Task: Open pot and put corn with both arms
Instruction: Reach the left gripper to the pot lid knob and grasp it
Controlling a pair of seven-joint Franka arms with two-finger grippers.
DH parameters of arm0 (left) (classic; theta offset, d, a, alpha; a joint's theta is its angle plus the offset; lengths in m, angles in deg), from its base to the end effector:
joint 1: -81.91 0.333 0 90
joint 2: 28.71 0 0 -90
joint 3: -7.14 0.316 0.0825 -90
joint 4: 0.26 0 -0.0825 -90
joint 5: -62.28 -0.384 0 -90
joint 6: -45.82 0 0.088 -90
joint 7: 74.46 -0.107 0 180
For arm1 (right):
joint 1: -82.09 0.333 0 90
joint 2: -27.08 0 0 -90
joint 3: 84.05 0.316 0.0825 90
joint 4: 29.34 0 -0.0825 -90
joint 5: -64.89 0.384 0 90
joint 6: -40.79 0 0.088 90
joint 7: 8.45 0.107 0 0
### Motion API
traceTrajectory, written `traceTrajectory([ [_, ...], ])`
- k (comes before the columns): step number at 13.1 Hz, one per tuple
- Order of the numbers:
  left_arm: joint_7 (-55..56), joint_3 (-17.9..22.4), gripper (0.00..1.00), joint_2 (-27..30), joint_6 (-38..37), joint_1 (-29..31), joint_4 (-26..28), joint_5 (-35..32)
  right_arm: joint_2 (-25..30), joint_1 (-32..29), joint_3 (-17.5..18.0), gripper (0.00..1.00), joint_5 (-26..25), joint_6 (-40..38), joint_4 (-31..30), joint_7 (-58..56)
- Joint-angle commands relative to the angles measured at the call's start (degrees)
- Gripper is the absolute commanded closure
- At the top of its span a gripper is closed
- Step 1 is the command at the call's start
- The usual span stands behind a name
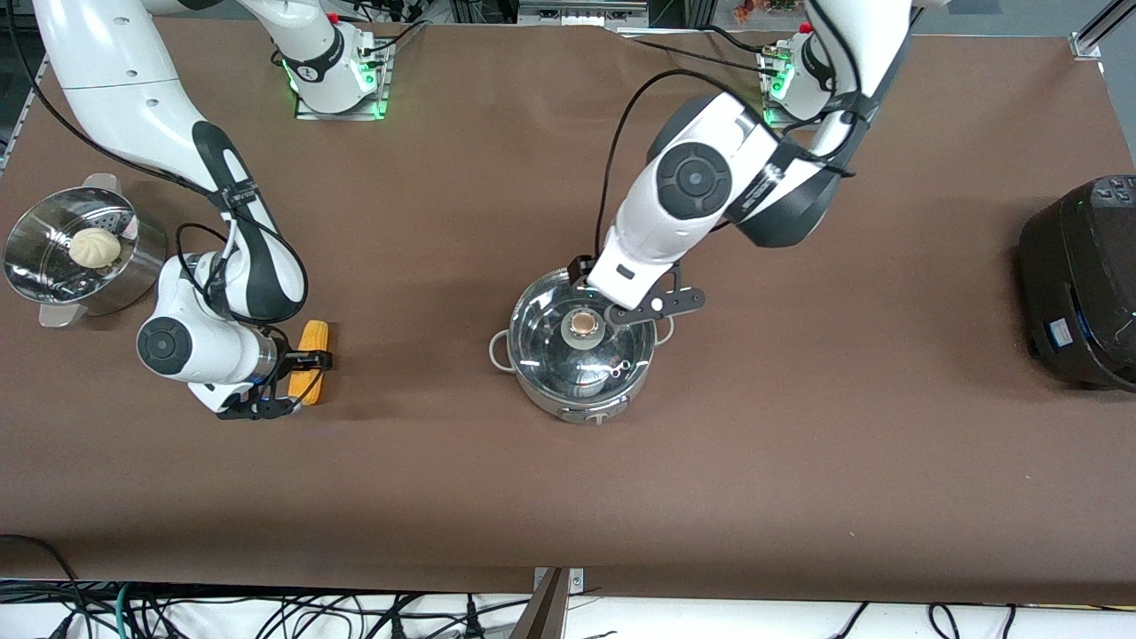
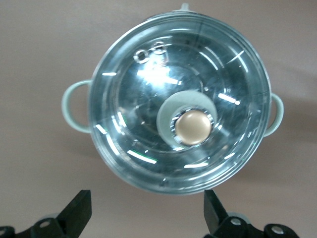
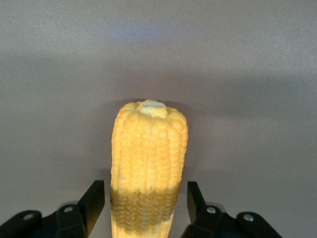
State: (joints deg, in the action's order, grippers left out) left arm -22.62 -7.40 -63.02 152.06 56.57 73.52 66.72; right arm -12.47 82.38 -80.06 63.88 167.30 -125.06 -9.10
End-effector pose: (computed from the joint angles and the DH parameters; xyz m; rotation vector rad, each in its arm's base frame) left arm 0.5749 -0.4342 0.4081 2.9631 0.4064 -0.2481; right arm 0.6631 0.0447 0.1911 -3.1025 -0.1320 0.2366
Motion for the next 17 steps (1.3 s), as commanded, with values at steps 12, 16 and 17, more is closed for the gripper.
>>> traceTrajectory([
  [12, 4.14, 9.79, 0.0, -10.87, 5.63, -9.73, -10.41, -2.33, 0.26, 0.15, 0.23, 0.46, 0.66, -0.21, 0.35, 0.21],
  [16, 4.14, 9.79, 0.18, -11.31, 5.73, -9.73, -10.24, -2.42, 0.26, 0.06, 0.23, 0.46, 0.57, -0.21, 0.62, 0.12],
  [17, 4.06, 9.88, 0.29, -11.31, 5.73, -9.82, -9.98, -2.42, 0.26, 0.06, 0.23, 0.46, 0.57, -0.21, 0.7, 0.03],
])
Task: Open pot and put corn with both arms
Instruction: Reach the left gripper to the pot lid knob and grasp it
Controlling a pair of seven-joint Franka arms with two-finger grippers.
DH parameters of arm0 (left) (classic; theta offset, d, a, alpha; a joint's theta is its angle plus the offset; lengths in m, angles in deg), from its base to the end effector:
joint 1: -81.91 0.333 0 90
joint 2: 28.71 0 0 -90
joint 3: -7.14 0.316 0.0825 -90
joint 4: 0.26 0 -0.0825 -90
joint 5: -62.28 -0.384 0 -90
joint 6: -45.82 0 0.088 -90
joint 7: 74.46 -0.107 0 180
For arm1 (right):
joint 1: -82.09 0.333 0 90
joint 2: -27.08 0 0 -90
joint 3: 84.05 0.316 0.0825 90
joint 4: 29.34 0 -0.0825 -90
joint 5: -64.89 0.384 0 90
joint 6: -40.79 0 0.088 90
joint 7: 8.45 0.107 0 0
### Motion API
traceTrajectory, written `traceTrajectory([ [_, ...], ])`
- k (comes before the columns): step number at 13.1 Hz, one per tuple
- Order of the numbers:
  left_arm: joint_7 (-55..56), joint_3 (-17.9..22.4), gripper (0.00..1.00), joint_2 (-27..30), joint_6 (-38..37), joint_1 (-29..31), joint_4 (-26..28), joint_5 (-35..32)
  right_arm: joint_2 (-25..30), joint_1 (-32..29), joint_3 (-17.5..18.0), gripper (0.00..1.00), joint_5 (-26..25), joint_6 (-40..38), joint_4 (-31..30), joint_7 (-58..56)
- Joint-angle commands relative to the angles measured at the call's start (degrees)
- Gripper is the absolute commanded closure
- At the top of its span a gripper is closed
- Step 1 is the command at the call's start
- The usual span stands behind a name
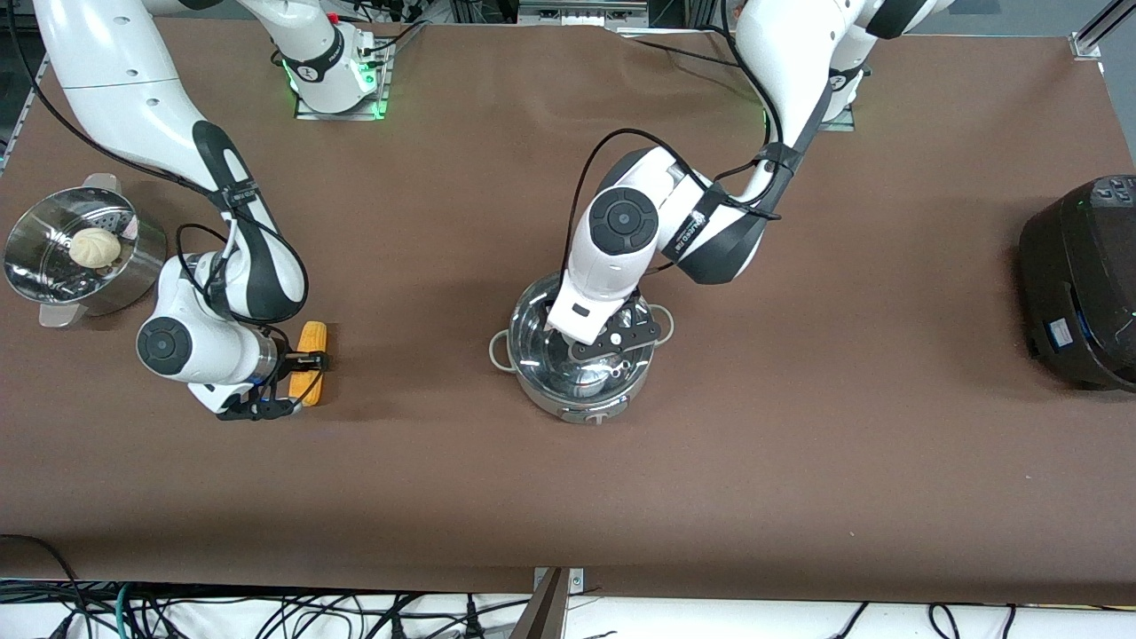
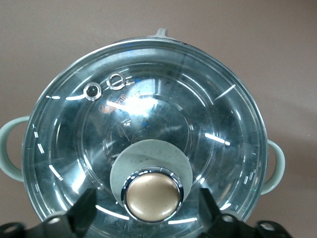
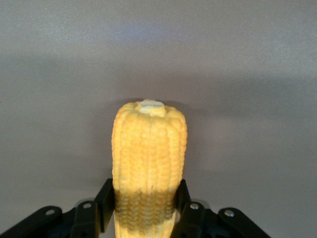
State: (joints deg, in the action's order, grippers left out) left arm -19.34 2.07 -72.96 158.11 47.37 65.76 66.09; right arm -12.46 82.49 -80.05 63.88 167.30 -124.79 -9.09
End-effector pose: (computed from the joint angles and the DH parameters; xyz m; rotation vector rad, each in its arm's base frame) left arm 0.5953 -0.4727 0.3442 2.9897 0.4840 -0.0984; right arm 0.6646 0.0461 0.1931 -3.1029 -0.1348 0.2291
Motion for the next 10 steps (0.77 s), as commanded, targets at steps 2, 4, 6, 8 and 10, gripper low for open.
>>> traceTrajectory([
  [2, 0.7, 0.32, 0.45, -1.37, -0.41, -1.24, -1.95, -2.48, 0.43, -0.05, 0.22, 0.46, 0.65, -0.38, 1.74, -0.42],
  [4, 0.61, 0.23, 0.59, -1.37, -0.41, -1.24, -2.12, -2.67, 0.86, -0.05, 0.22, 0.46, 0.65, -1.08, 2.01, -0.42],
  [6, 0.61, 0.23, 0.63, -1.2, -0.5, -1.15, -2.21, -2.58, 0.95, -0.14, 0.22, 0.46, 0.65, -2.66, 3.41, -0.42],
  [8, 0.69, 0.23, 0.89, -1.28, -0.5, -1.15, -2.21, -2.58, 0.95, -0.14, 0.22, 0.46, 0.74, -7.47, 6.74, -0.42],
  [10, 0.7, 0.23, 1.0, -1.11, -0.5, -0.89, -2.21, -2.49, 0.95, -0.14, 0.22, 0.46, 0.74, -11.97, 10.79, -0.42],
])
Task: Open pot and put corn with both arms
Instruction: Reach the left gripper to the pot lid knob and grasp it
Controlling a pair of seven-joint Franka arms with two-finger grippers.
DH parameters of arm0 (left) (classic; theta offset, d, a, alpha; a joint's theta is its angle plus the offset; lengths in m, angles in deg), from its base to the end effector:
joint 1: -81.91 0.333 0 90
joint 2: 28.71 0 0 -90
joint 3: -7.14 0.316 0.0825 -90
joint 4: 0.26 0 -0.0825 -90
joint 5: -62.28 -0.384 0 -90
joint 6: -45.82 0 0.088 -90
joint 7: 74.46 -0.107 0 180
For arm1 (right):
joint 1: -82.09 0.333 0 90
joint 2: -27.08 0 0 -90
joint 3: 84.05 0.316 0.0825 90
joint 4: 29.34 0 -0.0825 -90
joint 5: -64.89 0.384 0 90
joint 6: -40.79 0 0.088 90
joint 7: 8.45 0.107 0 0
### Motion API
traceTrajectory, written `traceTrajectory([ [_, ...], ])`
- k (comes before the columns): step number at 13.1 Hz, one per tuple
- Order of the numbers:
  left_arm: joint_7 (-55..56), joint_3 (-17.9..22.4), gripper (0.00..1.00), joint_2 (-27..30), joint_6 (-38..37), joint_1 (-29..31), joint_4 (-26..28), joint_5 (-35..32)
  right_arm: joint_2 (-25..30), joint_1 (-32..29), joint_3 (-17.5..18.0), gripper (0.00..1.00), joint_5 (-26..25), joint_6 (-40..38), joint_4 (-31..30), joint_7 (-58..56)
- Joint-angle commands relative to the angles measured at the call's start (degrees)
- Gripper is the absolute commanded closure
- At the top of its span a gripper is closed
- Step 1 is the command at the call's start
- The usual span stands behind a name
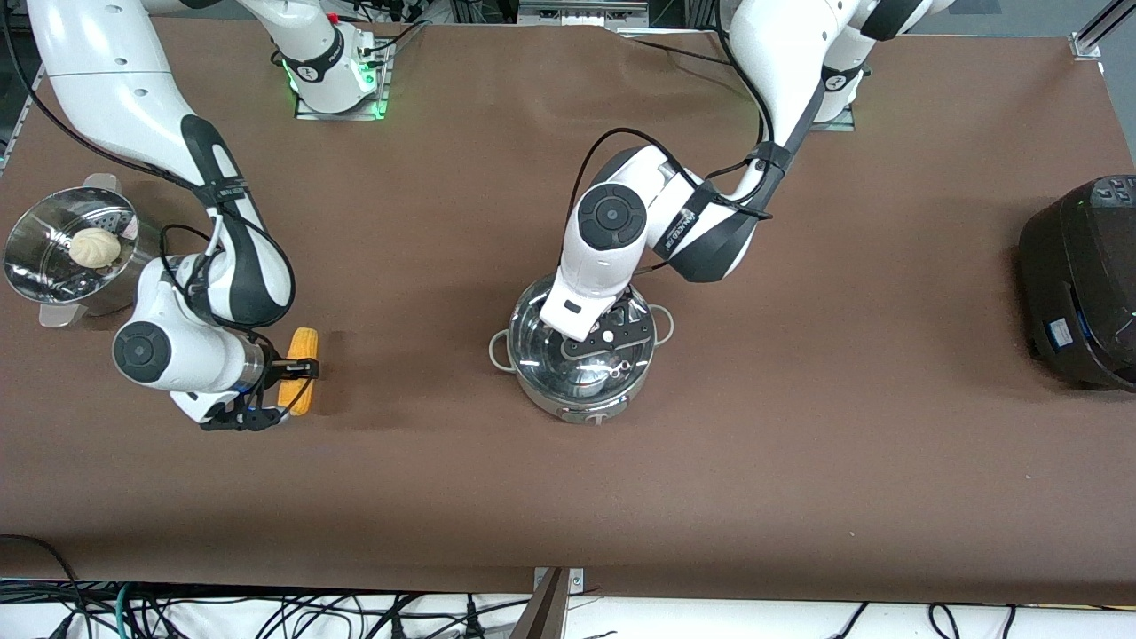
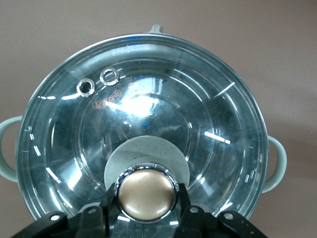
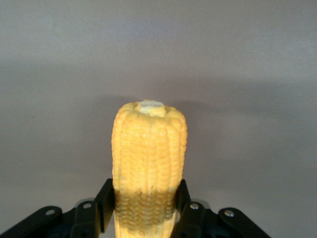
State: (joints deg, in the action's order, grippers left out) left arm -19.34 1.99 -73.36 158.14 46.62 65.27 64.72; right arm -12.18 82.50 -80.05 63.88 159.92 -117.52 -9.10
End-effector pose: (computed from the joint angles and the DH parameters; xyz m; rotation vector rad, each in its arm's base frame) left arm 0.5908 -0.4805 0.3429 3.0083 0.4527 -0.0742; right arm 0.6891 0.0455 0.2398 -3.1049 -0.1328 0.2246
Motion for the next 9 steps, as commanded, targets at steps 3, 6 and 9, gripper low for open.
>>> traceTrajectory([
  [3, 0.43, 0.22, 1.0, 0.7, -3.23, 0.65, -2.16, -1.03, 0.67, -0.15, 0.21, 0.46, 0.74, -9.43, 7.39, -0.5],
  [6, 0.43, 0.13, 1.0, 4.03, -7.54, 1.01, -2.16, -0.68, 1.45, -0.15, 0.21, 0.46, 0.74, -16.45, 12.48, -0.59],
  [9, -0.71, -0.21, 1.0, 6.41, -9.14, 4.16, -2.07, 0.02, 1.99, 0.64, 0.74, 0.46, 0.74, -22.35, 17.41, -0.5],
])
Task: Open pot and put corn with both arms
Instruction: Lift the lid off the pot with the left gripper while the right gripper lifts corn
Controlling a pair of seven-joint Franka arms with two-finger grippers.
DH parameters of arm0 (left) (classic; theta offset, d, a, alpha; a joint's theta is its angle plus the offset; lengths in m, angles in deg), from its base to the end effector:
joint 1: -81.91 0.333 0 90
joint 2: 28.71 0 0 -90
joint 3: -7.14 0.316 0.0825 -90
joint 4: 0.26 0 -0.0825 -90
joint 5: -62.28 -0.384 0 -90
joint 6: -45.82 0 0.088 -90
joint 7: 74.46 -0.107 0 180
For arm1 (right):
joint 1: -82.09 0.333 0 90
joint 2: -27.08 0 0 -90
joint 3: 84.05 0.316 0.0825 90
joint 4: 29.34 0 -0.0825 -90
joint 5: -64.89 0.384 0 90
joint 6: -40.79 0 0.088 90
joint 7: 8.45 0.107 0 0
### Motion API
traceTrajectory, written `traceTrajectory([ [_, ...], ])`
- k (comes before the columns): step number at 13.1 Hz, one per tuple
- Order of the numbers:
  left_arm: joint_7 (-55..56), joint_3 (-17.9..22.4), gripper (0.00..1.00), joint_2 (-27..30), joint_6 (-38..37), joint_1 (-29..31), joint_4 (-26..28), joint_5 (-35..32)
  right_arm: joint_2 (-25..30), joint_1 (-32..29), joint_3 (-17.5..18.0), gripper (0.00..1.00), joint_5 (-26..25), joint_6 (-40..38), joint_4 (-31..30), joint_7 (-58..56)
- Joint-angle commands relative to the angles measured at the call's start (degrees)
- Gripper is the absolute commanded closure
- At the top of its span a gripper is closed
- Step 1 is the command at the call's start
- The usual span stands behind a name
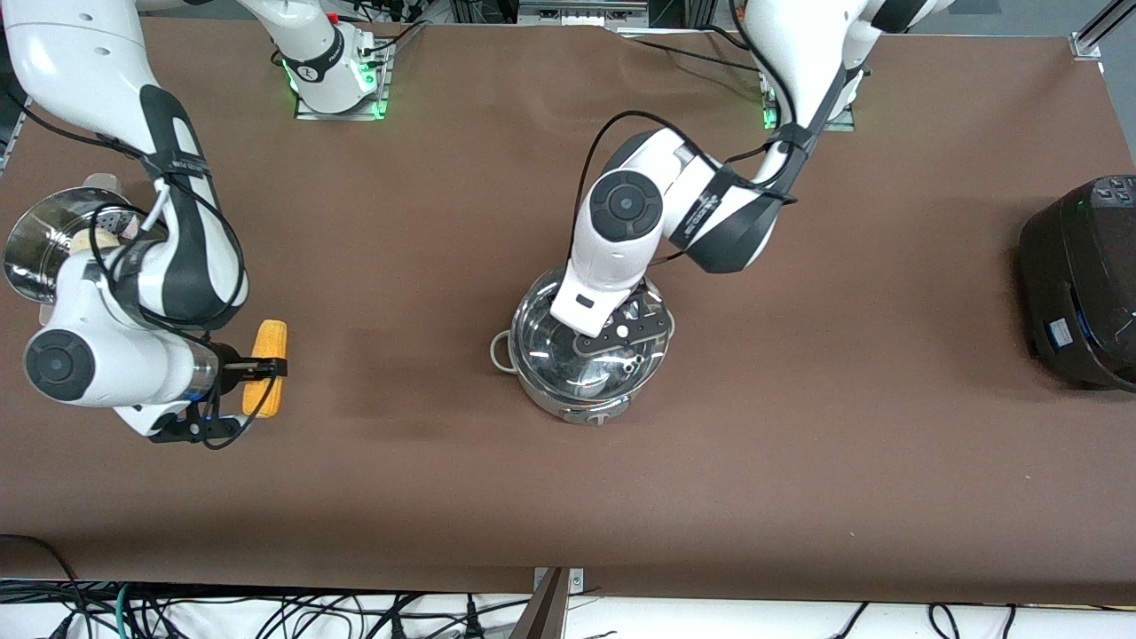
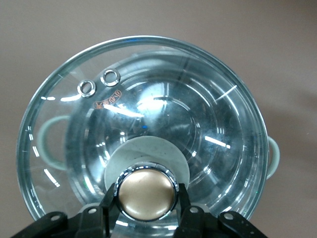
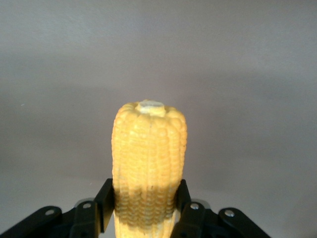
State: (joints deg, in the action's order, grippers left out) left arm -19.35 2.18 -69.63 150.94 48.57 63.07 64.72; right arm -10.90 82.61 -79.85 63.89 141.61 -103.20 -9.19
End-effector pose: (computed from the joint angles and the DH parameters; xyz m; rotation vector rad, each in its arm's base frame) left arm 0.5995 -0.4529 0.3991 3.0199 0.4962 -0.0902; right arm 0.7111 0.0456 0.3440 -3.1012 -0.1382 0.2983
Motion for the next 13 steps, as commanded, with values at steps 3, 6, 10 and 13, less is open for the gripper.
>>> traceTrajectory([
  [3, -8.68, -0.4, 1.0, 4.87, -3.87, 6.69, 0.82, 0.02, 1.06, 0.62, 5.44, 0.46, 0.64, -8.0, 7.84, 2.39],
  [6, -24.13, 0.03, 1.0, 8.99, -10.8, 12.05, 4.59, -0.95, 1.06, 3.07, 9.94, 0.46, 0.56, -8.97, 10.3, 14.07],
  [10, -41.99, 0.03, 1.0, 20.41, -10.55, 22.68, 20.22, -0.95, 0.62, 12.12, 9.95, 0.46, 0.29, -4.6, 11.89, 26.55],
  [13, -51.56, 0.03, 1.0, 26.66, -6.71, 29.63, 31.38, -1.73, -1.21, 18.71, 9.86, 0.51, 0.29, 2.08, 11.89, 34.47],
])
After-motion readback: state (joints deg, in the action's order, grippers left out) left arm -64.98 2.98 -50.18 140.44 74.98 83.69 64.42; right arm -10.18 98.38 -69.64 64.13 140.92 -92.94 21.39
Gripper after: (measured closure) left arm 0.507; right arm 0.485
